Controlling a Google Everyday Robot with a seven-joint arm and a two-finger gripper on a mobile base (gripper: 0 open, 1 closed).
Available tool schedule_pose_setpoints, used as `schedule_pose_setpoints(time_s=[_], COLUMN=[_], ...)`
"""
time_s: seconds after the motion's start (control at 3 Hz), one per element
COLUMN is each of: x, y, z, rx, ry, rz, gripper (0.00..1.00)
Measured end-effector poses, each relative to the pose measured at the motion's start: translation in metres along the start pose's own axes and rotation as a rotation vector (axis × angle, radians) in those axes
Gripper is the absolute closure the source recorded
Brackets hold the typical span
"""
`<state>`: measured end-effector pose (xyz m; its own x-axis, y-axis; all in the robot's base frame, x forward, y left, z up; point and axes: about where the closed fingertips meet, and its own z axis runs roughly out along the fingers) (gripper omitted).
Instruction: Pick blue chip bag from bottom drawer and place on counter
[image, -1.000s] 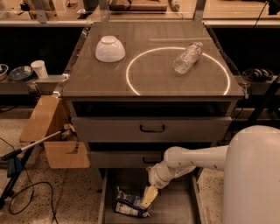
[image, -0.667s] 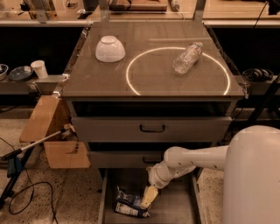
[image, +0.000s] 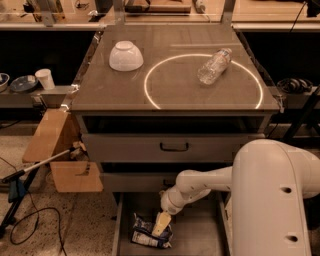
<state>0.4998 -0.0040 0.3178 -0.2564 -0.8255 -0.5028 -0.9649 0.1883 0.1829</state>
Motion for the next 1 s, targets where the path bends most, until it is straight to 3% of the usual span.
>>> schedule_pose_setpoints(time_s=[0.67, 1.0], x=[0.023, 0.047], y=[-0.022, -0.014], z=[0.037, 0.043], rx=[-0.03, -0.059], ry=[0.032, 0.058], rz=[0.006, 0.044], gripper=[0.0, 0.0])
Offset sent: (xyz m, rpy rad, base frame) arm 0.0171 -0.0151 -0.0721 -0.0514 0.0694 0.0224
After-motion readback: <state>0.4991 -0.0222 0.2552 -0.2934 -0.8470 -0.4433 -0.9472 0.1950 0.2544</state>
